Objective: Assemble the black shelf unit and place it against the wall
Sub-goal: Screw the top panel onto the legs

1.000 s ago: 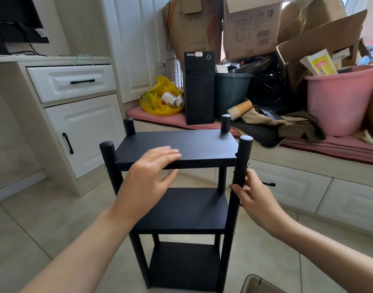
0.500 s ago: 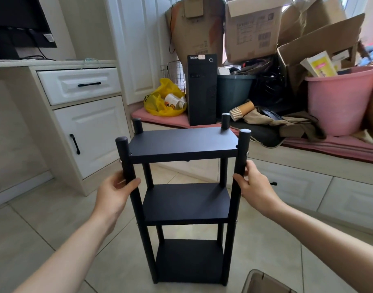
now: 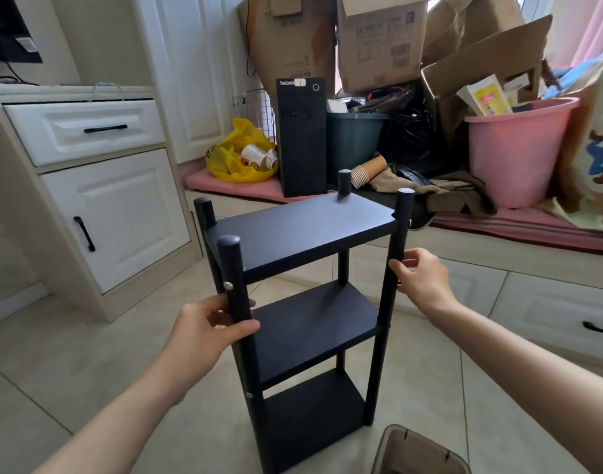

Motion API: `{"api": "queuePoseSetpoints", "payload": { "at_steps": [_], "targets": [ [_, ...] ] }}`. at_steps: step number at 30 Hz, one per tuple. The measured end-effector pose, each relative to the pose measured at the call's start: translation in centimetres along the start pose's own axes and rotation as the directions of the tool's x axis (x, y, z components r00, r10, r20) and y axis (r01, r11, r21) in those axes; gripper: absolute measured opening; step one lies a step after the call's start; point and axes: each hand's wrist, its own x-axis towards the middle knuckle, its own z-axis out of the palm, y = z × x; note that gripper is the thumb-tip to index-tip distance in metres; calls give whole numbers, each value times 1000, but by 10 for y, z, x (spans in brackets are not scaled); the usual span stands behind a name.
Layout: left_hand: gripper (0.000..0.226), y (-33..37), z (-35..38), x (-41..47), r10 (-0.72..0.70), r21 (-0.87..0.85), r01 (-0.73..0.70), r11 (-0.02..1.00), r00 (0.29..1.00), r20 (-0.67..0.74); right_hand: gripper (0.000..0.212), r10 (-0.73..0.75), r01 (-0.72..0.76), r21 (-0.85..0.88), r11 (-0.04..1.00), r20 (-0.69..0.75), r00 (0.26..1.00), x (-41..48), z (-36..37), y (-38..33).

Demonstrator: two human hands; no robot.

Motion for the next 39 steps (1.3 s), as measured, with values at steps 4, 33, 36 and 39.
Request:
{"api": "queuePoseSetpoints", "payload": {
  "at_steps": [4,33,36,39],
  "targets": [
    [22,10,22,-8,44,13,-45,999,999,23,23,-1,3,-75,997,16,1000,-4,0,-3],
    [25,14,89,26,-101,172,-59,983,614,783,14,-249,85,349,933,459,853,-112,-12,-36],
    [25,5,92,17,-59,171,-114,979,642,765,16,-242,93,339,936,431,869,-117,-12,-35],
    [16,5,94,6,-14,168,-159,973,684,730,17,-247,115,321,940,406,880,-121,-13,-38]
  ]
}}
